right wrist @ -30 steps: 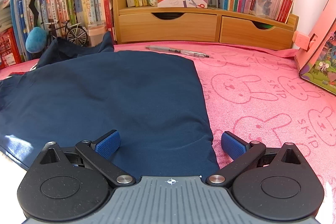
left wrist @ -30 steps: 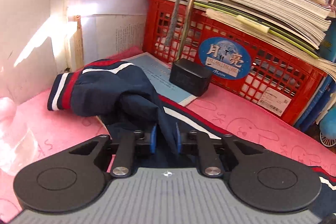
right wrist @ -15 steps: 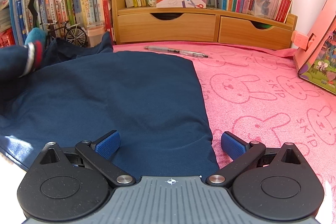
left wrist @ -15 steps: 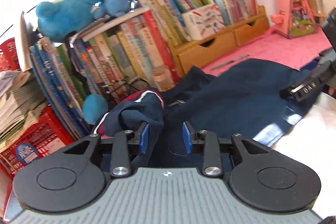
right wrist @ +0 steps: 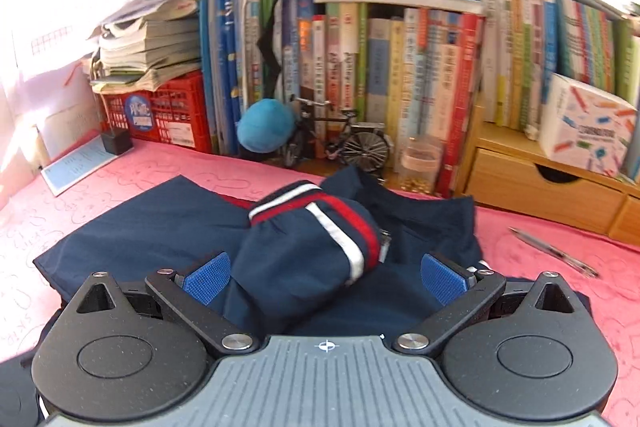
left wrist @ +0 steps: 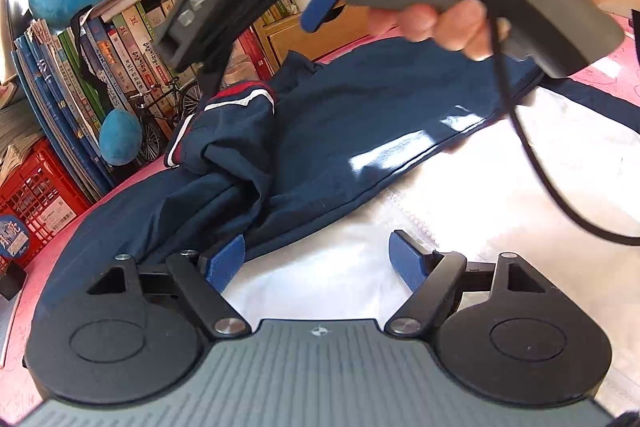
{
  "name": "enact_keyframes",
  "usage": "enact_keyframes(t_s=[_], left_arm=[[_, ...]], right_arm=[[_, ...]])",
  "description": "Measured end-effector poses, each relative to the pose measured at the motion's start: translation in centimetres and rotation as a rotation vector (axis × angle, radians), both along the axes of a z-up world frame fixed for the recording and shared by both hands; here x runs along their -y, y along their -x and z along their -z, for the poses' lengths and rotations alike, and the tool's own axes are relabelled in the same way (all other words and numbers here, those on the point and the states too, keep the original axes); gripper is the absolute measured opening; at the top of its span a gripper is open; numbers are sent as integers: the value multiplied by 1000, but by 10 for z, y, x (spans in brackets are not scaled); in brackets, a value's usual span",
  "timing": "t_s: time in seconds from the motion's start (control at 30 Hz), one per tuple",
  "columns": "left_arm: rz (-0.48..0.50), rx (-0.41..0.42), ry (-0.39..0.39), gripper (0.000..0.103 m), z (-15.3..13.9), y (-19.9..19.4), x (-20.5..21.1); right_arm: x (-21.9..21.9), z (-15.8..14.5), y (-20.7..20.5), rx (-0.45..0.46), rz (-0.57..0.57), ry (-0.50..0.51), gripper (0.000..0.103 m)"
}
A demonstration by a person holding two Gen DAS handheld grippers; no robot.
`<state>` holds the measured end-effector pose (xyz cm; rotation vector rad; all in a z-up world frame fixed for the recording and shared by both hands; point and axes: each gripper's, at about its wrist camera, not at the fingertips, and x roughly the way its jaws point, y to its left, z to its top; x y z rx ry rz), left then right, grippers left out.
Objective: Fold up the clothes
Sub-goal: 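Grasp the striped cuff with the right gripper while the left gripper holds the sleeve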
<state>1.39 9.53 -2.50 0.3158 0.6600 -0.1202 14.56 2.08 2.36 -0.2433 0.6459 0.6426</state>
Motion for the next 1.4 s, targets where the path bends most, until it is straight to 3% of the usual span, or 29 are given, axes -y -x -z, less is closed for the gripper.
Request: enact_keyframes(t_s=[0.1,0.13,0.17,0.2,0.23,0.37,0.53,0.63,0.7,0.77,0.83,0.97,1.07,1.17,1.23,1.33,1.4], left_arm=[[-25,-30,81,80,1,2,-12],[-34,-42,108,80,1,4,-17],[-47,-53,133,80,2,8,-23],[-57,-52,142,80,1,13,-28],[-67,-47,147,80,1,18,-32],[-128,6,160,80,-5,46,-53],[-182,125,192,88,-26,77,-71],[-212,187,179,89,-43,84,-77],[-231,212,181,90,-51,81,-80],[-249,213,198,93,-56,73,-83],[-259,194,213,93,-54,61,-85],[-328,154,75,93,-32,39,-77],[-391,89,26,93,-6,21,-86],[-524,18,-34,94,17,7,-108],[-609,3,-25,94,22,8,-129],[-720,58,-20,92,-1,26,-152],[-700,142,-14,92,-25,36,-154]], right_arm=[[-48,20,-22,-1,-18,119,102],[-59,29,-28,-5,-15,166,96],[-69,39,-34,-10,-11,212,75],[-61,39,-35,-15,10,190,59],[-53,39,-36,-21,30,167,48],[-10,31,-34,-36,127,58,28],[105,7,-4,-51,298,-145,28],[172,28,8,-175,401,-198,32],[208,49,17,-275,459,-197,38],[228,65,30,-319,473,-204,47],[238,66,45,-291,472,-243,55],[249,54,70,-189,487,-294,83],[255,47,76,-104,520,-258,83],[258,51,66,-113,532,-233,82],[256,54,62,-111,525,-233,80],[252,51,60,-37,555,-207,77],[251,48,60,25,598,-191,77]])
